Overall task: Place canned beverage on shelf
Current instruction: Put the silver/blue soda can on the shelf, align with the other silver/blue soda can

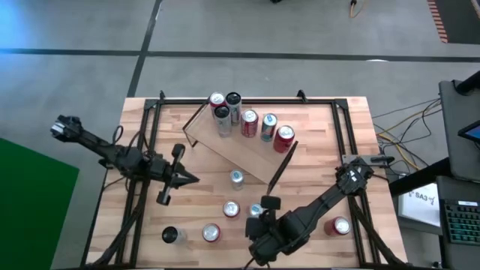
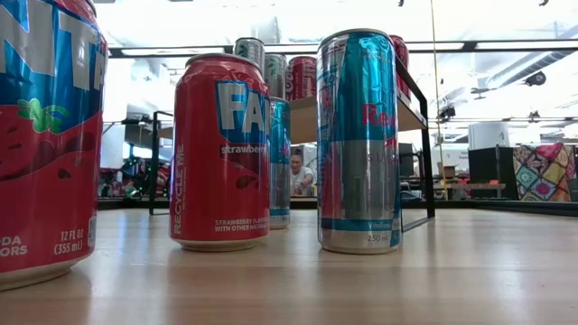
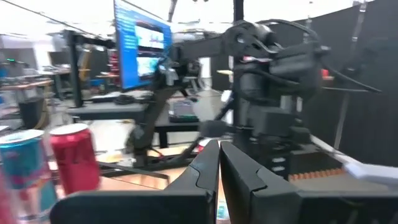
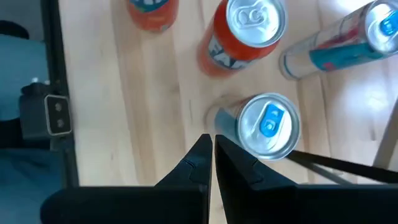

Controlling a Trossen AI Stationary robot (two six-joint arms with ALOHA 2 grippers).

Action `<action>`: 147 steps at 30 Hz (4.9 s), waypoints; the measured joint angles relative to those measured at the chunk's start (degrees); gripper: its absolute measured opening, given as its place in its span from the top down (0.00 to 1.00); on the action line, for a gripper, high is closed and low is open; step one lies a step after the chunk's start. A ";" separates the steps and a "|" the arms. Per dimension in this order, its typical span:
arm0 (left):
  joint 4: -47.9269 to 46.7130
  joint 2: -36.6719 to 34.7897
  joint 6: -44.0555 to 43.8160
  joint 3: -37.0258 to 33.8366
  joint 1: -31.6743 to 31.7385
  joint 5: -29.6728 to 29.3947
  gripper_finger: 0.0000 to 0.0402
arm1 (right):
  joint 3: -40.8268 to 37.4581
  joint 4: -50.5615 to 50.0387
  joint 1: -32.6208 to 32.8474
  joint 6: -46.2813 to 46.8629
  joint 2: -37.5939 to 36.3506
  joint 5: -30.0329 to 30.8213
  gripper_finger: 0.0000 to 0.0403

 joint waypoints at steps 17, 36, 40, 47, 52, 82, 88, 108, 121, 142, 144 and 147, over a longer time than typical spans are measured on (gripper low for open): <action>2.96 2.81 0.25 -0.09 -3.08 -0.02 1.00 | -0.04 -1.46 -0.81 3.96 0.37 10.57 0.33; 2.95 2.83 1.01 -0.09 -3.08 -0.04 1.00 | -1.91 -1.46 -4.77 -0.51 0.37 2.53 0.15; 2.95 2.83 1.33 -0.09 -3.08 -0.04 1.00 | -3.60 -1.48 -5.54 -1.28 0.37 -0.04 0.15; 2.95 2.83 1.44 -0.09 -3.08 -0.04 1.00 | -5.73 -1.49 -7.13 -2.04 0.35 -3.00 0.15; 2.95 2.83 1.42 -0.09 -3.08 -0.04 1.00 | -7.71 -0.35 -8.62 -3.42 0.32 -5.08 0.15; 2.43 2.83 1.61 -0.09 -3.11 -0.04 1.00 | -13.03 4.98 -10.28 -4.18 0.32 -8.29 0.45; 2.57 2.83 4.02 -0.09 -3.08 -0.50 1.00 | -13.14 4.60 -10.70 -4.12 -1.49 -10.33 0.45; 1.49 -1.32 22.08 0.83 -0.11 -13.71 1.00 | -2.68 4.40 -19.19 1.40 -12.70 -18.43 0.45; -2.26 -7.24 25.74 0.94 1.40 -14.12 1.00 | 0.33 6.39 -28.76 -8.91 -13.38 -21.39 0.45; -0.70 -0.53 28.61 1.20 3.81 -9.86 0.99 | 0.33 3.27 -23.17 -31.15 -15.32 2.94 0.45; 0.43 1.99 27.95 2.26 4.77 -9.05 0.96 | 0.33 2.33 -22.32 -31.17 -15.33 5.63 0.45; 0.79 5.80 26.38 4.37 6.19 -9.05 0.88 | 0.33 2.35 -21.19 -30.99 -15.33 8.61 0.45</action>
